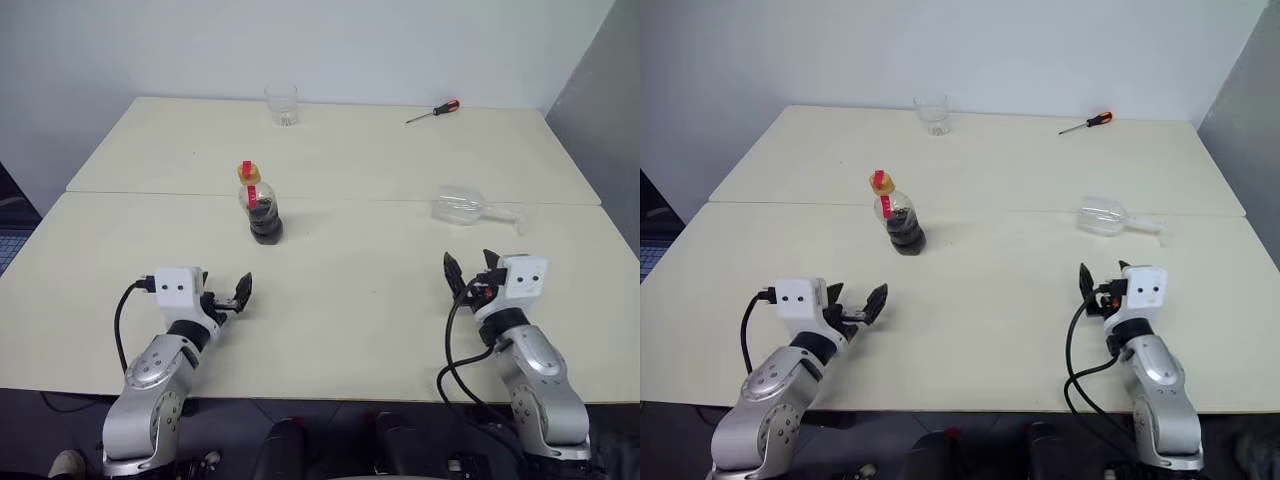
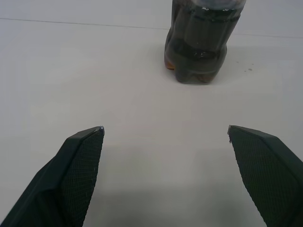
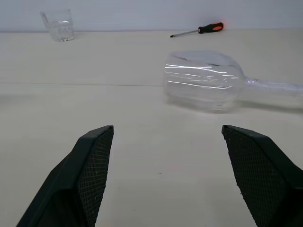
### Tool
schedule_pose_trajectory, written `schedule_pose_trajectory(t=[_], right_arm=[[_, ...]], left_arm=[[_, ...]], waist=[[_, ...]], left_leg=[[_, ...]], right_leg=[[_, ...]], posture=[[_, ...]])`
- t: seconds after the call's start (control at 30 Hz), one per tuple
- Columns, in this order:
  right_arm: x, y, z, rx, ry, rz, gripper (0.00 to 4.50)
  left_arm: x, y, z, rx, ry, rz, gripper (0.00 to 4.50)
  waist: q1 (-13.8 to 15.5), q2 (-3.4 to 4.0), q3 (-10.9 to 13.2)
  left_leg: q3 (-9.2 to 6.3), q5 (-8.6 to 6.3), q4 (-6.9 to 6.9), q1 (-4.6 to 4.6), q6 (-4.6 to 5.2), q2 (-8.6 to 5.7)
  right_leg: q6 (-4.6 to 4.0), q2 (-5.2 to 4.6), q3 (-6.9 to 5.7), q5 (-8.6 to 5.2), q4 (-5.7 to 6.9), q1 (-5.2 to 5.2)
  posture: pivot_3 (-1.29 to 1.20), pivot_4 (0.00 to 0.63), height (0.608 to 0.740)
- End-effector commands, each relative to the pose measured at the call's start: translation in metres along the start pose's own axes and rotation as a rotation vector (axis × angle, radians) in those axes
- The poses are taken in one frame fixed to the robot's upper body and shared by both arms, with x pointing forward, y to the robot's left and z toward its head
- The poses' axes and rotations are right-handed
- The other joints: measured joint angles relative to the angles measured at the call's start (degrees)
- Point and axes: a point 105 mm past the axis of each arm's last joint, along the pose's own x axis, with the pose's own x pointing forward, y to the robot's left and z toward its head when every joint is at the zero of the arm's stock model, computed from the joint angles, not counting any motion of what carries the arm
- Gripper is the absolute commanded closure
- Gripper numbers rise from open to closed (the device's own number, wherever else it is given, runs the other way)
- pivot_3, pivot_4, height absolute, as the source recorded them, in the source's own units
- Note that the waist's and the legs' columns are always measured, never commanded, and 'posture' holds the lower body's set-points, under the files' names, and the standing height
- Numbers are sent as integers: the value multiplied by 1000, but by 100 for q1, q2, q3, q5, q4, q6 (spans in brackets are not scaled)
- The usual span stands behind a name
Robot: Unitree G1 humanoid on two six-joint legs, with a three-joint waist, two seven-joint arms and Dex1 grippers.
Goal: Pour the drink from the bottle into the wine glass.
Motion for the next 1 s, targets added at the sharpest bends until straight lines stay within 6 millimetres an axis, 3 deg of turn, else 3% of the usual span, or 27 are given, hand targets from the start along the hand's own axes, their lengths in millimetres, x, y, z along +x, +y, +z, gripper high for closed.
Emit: schedule_pose_trajectory(t=[0.03,0.47,0.63,0.77,1.0], right_arm=[[1,1,7,-6,-40,-3,579],[4,0,8,-7,-43,9,579],[1,9,6,2,-27,60,579],[-5,33,3,25,14,220,579],[-19,69,25,60,24,643,579]], left_arm=[[-1,0,17,17,-61,7,46],[-3,4,22,18,-84,36,46],[-3,3,25,26,-92,35,46],[3,1,30,70,-99,1,46],[27,8,47,120,-133,-37,46]], waist=[[0,0,0],[1,0,0],[0,0,0],[1,0,0],[2,0,0]], left_leg=[[1,0,0,0,0,0],[0,0,0,0,0,0],[1,0,0,0,0,-1],[0,0,0,0,0,-1],[-1,0,3,0,0,-4]], right_leg=[[0,0,1,0,0,0],[-1,0,-1,0,-1,0],[-1,0,1,0,-1,0],[-1,0,-1,0,-1,0],[0,6,-4,0,-2,1]], posture=[[0,150,740],[0,150,740],[0,150,740],[0,150,740],[0,150,740]])
